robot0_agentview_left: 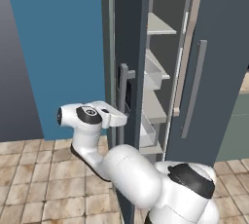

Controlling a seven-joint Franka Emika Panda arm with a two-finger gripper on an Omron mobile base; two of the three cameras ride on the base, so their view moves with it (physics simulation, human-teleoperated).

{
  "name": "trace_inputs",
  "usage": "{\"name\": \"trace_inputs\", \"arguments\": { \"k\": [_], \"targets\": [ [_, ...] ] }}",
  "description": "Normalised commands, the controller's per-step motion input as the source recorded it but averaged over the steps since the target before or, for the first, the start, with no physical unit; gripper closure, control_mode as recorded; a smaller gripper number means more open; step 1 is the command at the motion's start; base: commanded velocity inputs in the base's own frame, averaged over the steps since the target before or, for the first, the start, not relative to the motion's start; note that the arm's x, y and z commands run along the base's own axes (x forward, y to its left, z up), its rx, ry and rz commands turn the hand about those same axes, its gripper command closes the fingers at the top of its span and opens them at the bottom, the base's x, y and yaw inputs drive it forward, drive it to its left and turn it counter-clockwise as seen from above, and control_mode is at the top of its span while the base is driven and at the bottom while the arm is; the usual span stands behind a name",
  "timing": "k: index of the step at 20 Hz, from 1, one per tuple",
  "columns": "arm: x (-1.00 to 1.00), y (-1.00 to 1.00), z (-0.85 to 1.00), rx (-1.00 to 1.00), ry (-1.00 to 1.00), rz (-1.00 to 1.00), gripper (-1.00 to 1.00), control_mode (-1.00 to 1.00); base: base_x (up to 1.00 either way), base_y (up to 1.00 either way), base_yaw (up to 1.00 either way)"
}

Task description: Store the kebab skewer in the freezer for long-term storage. Close the freezer door after placing the cooked food.

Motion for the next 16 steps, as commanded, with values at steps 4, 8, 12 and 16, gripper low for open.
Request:
{"name": "trace_inputs", "arguments": {
  "k": [4,8,12,16],
  "targets": [
    [0.52,-0.18,-0.23,-0.09,0.02,-0.05,-1.00,-1.00,0.00,0.00,0.00],
    [0.47,-0.32,-0.20,-0.10,0.09,-0.07,-1.00,-1.00,0.00,0.00,0.00],
    [0.41,-0.83,-0.11,-0.04,0.16,-0.06,-1.00,-1.00,0.00,0.00,0.00],
    [0.48,-1.00,-0.02,0.00,0.16,0.00,-1.00,-1.00,0.00,0.00,0.00]
  ]
}}
